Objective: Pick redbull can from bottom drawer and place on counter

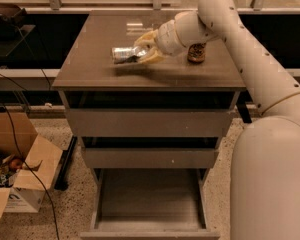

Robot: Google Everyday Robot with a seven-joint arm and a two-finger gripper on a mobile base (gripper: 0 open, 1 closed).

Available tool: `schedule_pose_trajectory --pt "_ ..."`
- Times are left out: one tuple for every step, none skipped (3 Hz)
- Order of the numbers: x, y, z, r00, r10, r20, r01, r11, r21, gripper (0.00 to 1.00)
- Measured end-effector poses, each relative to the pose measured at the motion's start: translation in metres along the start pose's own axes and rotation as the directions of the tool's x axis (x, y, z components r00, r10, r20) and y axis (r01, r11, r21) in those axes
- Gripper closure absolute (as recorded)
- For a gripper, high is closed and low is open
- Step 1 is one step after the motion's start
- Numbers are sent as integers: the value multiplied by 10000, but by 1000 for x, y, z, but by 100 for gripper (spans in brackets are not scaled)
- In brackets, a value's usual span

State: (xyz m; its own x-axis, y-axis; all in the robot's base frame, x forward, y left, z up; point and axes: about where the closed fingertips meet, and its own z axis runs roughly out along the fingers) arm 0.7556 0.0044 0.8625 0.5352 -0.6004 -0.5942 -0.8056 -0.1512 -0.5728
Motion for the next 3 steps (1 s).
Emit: schedule_pose_trajectory --pt "-3 -11 -9 10000 -98 -4 98 9995 289 19" --pt "-3 -11 -9 10000 -98 -4 98 9995 288 0" --pt "-3 -11 -9 10000 -98 -4 98 9995 288 0"
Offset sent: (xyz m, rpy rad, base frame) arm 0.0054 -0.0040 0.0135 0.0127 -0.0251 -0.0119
